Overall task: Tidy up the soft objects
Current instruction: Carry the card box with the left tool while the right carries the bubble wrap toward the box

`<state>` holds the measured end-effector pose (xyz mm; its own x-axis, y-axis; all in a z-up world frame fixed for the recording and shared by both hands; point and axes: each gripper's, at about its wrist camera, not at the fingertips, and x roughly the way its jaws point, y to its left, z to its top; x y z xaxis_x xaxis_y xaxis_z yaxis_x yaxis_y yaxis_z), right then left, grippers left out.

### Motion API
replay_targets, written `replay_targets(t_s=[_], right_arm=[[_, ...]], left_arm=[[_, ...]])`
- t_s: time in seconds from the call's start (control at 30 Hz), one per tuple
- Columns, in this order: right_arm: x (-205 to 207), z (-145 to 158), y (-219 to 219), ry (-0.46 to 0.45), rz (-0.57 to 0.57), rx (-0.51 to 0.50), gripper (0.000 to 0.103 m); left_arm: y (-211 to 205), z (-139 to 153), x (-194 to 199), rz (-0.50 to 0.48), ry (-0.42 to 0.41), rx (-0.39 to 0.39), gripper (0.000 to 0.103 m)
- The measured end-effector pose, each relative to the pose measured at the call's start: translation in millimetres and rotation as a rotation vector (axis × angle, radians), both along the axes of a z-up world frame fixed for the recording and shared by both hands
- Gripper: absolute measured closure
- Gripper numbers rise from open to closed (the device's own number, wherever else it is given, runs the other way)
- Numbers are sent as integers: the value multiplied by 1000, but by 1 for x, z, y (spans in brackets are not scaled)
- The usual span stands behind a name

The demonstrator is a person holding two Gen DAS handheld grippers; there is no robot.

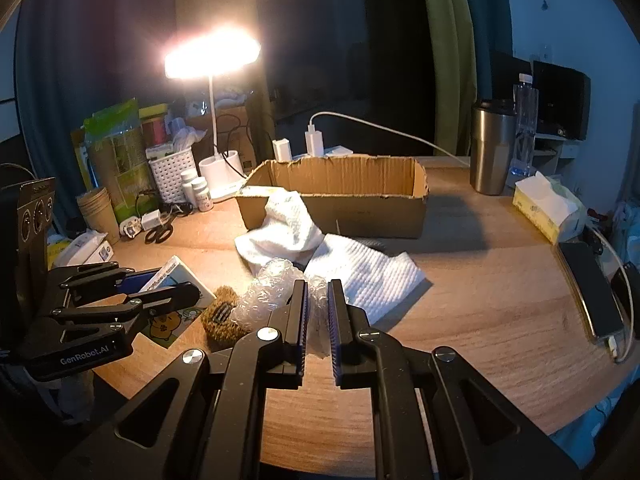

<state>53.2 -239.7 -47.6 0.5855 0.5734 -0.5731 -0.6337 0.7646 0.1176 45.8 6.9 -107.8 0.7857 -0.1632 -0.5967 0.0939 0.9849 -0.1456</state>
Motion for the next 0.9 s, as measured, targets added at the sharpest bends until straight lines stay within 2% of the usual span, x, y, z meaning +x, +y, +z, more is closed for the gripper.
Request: replay_targets(t_s=[0.9], right_arm=[[21,34,-6,-94,-13,32,92]], left_arm=[[5,48,25,38,-109,11,77]])
